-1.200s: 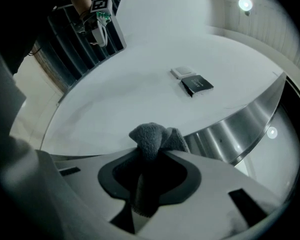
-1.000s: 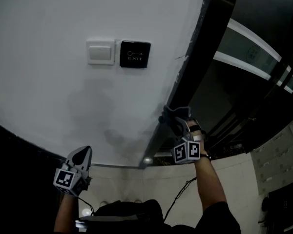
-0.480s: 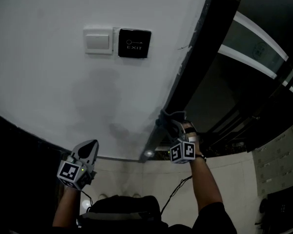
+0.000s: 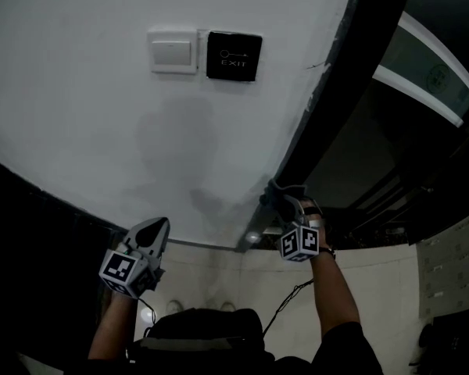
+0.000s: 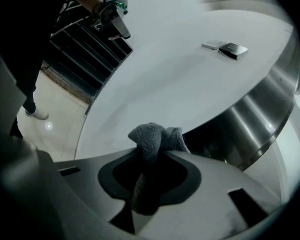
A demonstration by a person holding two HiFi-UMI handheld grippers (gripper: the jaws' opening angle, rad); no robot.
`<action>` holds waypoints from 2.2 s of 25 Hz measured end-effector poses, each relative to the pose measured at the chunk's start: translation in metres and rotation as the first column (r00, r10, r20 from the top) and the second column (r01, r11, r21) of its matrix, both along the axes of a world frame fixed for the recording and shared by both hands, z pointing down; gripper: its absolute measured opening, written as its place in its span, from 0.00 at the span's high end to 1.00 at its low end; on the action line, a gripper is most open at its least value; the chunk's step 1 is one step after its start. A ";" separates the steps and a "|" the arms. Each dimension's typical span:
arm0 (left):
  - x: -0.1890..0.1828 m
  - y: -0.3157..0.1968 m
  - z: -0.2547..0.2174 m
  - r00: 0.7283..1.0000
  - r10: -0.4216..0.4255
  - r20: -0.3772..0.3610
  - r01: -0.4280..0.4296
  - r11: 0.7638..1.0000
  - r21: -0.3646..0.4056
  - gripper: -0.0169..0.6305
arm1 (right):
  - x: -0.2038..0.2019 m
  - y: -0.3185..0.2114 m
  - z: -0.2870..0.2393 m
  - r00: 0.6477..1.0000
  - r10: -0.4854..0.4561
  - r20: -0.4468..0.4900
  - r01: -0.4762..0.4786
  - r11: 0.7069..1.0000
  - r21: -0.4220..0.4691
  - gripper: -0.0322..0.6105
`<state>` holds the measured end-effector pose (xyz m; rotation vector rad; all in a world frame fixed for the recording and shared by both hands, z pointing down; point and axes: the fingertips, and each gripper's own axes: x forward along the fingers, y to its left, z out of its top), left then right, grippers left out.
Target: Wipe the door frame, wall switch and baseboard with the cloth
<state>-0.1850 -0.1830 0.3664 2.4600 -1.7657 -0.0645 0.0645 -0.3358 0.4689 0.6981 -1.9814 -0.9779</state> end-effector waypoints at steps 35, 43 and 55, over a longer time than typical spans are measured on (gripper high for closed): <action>-0.005 0.011 -0.037 0.988 0.141 -0.061 -0.131 0.981 0.146 0.97 | 0.021 0.057 -0.402 0.995 0.003 0.104 -0.067 0.775 0.628 0.82; -0.017 0.016 -0.031 0.991 0.116 -0.068 -0.107 0.986 0.126 0.97 | 0.006 0.016 -0.380 0.996 0.041 0.076 -0.078 0.813 0.577 0.82; -0.042 0.019 -0.027 0.999 0.012 -0.053 -0.006 0.994 0.112 0.97 | -0.003 0.001 -0.327 0.993 -0.005 0.120 -0.055 0.870 0.490 0.82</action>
